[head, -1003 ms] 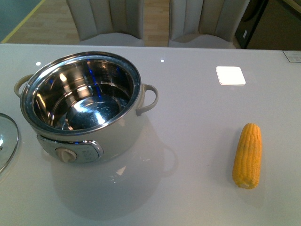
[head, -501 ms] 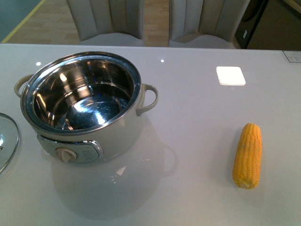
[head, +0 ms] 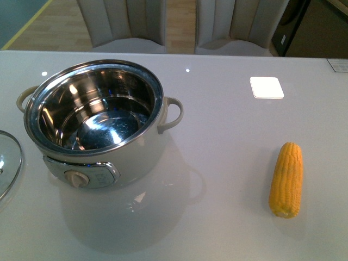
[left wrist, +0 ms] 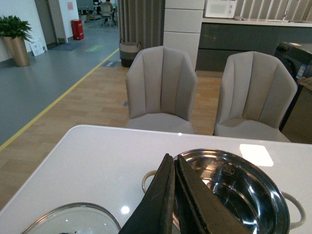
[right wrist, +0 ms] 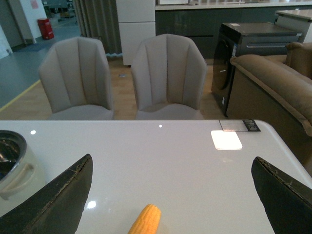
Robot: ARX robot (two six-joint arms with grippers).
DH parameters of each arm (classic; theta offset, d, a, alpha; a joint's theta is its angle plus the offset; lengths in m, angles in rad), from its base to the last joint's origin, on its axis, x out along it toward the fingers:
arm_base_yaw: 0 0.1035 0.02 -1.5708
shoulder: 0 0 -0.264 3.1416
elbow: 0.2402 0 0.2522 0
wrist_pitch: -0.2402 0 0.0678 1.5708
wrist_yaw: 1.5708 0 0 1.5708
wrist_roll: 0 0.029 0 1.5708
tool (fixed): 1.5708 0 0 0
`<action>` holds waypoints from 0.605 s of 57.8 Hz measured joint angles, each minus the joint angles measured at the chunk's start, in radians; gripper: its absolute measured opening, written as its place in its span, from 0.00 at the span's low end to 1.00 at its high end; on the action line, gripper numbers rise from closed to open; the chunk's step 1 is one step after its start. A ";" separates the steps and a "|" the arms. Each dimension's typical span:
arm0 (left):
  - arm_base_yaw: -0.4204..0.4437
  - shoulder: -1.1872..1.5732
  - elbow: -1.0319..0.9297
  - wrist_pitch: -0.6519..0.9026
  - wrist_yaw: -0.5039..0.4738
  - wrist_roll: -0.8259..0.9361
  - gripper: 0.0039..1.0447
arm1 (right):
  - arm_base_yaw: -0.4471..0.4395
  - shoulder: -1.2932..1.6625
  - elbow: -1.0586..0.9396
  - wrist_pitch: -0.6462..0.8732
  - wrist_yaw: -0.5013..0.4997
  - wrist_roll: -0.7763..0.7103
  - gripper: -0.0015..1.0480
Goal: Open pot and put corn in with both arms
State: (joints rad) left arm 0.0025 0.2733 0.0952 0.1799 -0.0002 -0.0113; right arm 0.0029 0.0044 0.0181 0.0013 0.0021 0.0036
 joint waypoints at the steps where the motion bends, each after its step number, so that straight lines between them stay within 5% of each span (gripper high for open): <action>1: 0.000 -0.005 -0.003 -0.003 0.000 0.000 0.03 | 0.000 0.000 0.000 0.000 0.000 0.000 0.91; 35: 0.000 -0.266 -0.082 -0.180 0.000 0.001 0.03 | 0.000 0.000 0.000 0.000 0.000 0.000 0.91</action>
State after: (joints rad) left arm 0.0025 0.0078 0.0135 -0.0002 -0.0002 -0.0105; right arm 0.0029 0.0044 0.0181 0.0013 0.0021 0.0036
